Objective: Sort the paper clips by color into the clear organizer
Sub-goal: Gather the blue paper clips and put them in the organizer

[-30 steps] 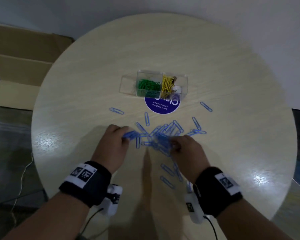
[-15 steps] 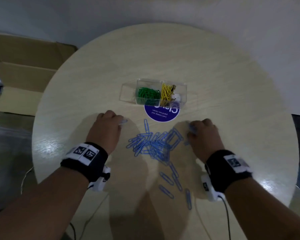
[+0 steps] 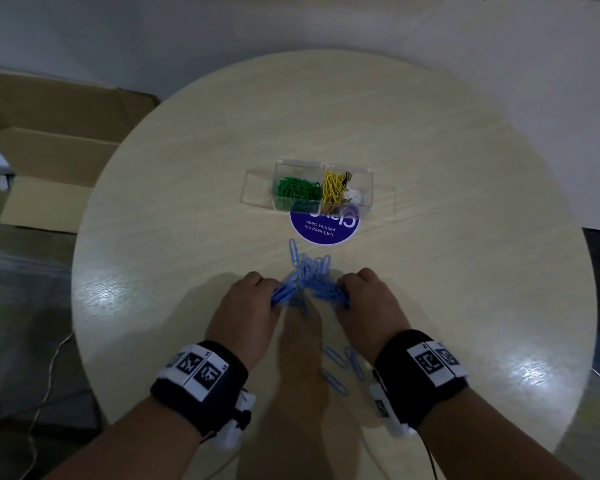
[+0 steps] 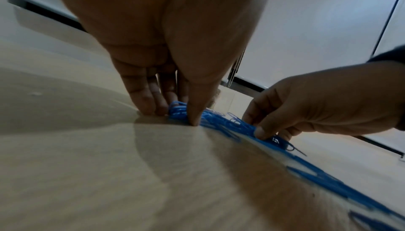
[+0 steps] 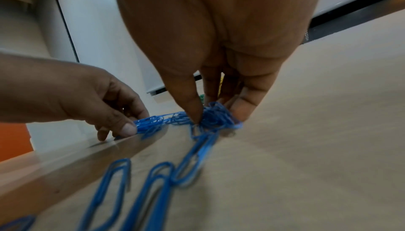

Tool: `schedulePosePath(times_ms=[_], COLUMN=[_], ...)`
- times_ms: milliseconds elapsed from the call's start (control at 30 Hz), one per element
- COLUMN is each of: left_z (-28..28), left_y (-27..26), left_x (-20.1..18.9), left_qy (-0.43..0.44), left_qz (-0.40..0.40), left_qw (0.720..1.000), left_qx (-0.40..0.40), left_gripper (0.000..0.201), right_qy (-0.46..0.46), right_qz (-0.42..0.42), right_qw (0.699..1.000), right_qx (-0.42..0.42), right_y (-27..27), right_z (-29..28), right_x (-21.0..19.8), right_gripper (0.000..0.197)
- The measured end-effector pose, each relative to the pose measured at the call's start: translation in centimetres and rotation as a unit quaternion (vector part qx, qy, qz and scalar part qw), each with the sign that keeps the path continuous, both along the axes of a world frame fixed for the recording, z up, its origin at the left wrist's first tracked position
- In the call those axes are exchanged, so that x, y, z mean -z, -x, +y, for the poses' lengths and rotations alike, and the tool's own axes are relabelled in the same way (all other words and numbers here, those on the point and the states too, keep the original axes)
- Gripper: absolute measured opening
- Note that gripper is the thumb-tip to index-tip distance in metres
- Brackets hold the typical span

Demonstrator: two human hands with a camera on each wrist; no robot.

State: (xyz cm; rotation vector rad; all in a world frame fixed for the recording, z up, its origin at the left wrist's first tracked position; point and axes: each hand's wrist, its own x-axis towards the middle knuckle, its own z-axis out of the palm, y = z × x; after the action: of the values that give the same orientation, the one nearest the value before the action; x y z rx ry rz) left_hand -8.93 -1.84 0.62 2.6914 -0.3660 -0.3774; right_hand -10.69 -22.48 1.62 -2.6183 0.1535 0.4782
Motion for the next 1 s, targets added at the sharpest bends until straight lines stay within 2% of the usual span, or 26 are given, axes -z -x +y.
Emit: schedulePosePath(times_ms=[133, 200, 300, 500, 700, 833, 1000], left_z=[-0.2, -0.5, -0.8, -0.7, -1.0, -0.9, -1.2], left_y=[-0.4, -0.6, -0.6, -0.3, -0.6, -0.8, -2.0], left_x=[-0.4, -0.4, -0.3, -0.9, -1.1, -1.2, -2.6], left_qy=[0.022, 0.008, -0.021, -0.051, -0.034, 0.006, 0.081], left_qz=[0.017, 0.018, 0.013, -0.005, 0.0, 0.015, 0.022], left_qw=[0.999, 0.999, 1.0, 0.999, 0.999, 1.0, 0.995], left_qx=[-0.037, -0.029, 0.0, 0.009, -0.005, -0.02, -0.051], left_gripper=[0.029, 0.032, 0.019, 0.012, 0.008, 0.01, 0.003], right_qy=[0.007, 0.026, 0.027, 0.057, -0.033, -0.1, -0.073], right_qz=[-0.011, -0.009, -0.019, -0.017, -0.058, -0.086, -0.091], right_qw=[1.0, 0.999, 0.999, 0.997, 0.998, 0.986, 0.985], right_qx=[0.003, -0.02, -0.029, -0.059, 0.012, 0.101, 0.124], right_y=[0.1, 0.3, 0.8, 1.5, -0.2, -3.7, -9.5], right_z=[0.1, 0.1, -0.3, -1.4, -3.4, -5.0, -6.4], right_x=[-0.3, -0.1, 0.1, -0.3, -2.6, -5.0, -7.3], right_gripper=[0.045, 0.038, 0.023, 0.024, 0.017, 0.004, 0.009])
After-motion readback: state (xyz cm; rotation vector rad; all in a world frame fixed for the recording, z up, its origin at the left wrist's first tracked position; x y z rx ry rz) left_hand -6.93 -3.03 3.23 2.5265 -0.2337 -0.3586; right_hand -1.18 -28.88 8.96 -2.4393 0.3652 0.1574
